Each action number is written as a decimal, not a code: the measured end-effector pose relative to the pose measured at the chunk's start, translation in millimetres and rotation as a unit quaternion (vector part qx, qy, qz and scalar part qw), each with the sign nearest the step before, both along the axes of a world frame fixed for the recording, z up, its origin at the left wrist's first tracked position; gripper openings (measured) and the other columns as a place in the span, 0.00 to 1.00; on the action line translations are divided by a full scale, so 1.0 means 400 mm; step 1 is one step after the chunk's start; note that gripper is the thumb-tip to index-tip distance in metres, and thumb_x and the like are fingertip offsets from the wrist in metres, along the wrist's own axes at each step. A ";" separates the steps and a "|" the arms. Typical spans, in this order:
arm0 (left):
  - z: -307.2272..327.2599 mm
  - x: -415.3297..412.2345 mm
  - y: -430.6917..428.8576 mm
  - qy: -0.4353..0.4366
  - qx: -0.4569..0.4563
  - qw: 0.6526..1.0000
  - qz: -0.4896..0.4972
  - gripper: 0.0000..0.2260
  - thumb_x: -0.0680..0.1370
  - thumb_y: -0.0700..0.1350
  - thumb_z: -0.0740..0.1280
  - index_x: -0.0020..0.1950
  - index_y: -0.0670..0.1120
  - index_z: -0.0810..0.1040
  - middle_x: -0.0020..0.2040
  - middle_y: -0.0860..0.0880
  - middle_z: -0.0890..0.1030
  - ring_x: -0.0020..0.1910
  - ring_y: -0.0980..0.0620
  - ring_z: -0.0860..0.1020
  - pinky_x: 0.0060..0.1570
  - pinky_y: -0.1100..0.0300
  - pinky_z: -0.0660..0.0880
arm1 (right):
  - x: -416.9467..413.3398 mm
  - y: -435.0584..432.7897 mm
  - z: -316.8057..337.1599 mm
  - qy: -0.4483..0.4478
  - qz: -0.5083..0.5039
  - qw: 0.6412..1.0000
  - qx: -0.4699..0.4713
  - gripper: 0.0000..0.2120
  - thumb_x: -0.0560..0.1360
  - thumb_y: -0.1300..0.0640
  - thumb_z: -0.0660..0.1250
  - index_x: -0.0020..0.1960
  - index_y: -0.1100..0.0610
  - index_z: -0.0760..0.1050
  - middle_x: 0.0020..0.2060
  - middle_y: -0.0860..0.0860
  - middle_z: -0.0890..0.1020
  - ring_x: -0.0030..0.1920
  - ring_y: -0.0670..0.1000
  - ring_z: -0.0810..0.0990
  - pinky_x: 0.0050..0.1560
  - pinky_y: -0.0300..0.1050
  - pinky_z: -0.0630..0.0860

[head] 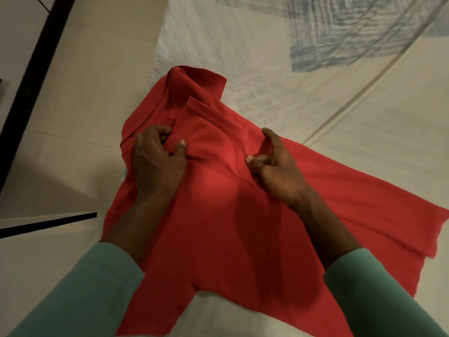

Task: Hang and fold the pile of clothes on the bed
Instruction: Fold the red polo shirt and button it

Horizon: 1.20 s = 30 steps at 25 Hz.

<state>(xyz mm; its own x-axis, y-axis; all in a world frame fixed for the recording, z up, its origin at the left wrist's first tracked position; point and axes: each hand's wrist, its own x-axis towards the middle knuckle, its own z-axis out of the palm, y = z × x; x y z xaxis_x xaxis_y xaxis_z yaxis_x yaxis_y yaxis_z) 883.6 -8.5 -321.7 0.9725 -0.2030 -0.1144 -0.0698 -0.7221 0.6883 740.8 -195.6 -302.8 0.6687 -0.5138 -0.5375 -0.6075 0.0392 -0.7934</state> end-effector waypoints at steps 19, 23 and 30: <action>0.041 -0.199 0.105 -0.137 -0.013 0.964 -0.228 0.19 0.79 0.48 0.71 0.68 0.44 0.77 0.68 0.42 0.74 0.68 0.42 0.74 0.68 0.44 0.71 | -0.214 0.168 -0.067 0.002 0.101 0.882 -0.460 0.25 0.83 0.48 0.62 0.78 0.55 0.69 0.77 0.58 0.69 0.76 0.61 0.68 0.71 0.60 0.69; 0.031 -0.402 0.216 -0.100 0.055 0.891 -0.438 0.26 0.75 0.52 0.71 0.72 0.47 0.77 0.77 0.45 0.71 0.77 0.43 0.69 0.73 0.42 0.66 | -0.447 0.292 -0.097 0.094 0.092 0.878 -0.460 0.31 0.84 0.45 0.59 0.83 0.55 0.59 0.83 0.56 0.59 0.83 0.59 0.55 0.79 0.62 0.58; -0.027 -0.583 0.260 -0.166 0.199 0.842 -0.473 0.32 0.72 0.38 0.54 0.77 0.42 0.72 0.79 0.37 0.69 0.77 0.37 0.69 0.75 0.41 0.64 | -0.851 0.352 -0.067 0.290 -0.108 0.858 -0.409 0.30 0.83 0.38 0.53 0.82 0.48 0.60 0.83 0.51 0.60 0.83 0.58 0.54 0.79 0.65 0.54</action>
<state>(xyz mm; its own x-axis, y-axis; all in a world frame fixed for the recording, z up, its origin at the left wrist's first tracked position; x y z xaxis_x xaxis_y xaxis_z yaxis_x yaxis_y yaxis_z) 650.4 95.6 -332.3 0.3883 -0.9149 -0.1100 -0.8848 -0.4035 0.2331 400.4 -54.7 -329.5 0.2518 -0.9564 -0.1482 -0.9584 -0.2251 -0.1755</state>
